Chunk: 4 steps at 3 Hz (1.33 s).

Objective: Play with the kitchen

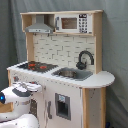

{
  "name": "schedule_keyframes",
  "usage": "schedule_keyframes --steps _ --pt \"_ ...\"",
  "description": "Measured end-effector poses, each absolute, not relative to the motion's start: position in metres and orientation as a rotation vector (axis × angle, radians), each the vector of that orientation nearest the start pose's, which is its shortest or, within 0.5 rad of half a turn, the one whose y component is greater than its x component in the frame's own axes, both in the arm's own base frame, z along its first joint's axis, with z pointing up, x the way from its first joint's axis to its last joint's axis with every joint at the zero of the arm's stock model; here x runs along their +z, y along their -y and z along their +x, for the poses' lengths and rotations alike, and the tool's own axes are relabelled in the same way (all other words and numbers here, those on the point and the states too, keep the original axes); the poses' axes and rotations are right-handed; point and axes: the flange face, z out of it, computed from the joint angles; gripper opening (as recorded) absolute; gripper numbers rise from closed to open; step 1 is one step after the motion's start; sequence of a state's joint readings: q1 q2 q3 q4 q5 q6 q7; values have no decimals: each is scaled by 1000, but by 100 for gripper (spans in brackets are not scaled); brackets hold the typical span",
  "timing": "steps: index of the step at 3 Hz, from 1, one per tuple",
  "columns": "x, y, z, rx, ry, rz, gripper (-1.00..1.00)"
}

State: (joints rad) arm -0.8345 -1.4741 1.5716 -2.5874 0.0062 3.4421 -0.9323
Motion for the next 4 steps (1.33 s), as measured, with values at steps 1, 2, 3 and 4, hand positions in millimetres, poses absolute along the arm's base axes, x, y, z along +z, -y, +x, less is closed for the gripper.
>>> schedule_keyframes --steps 1,2,3,4 --pt "342 -354 346 555 -1547 587 100" --pt "362 -364 335 565 -1512 625 100" --pt "351 -364 328 524 -1508 683 100" --pt "342 -366 318 479 -1504 726 100"
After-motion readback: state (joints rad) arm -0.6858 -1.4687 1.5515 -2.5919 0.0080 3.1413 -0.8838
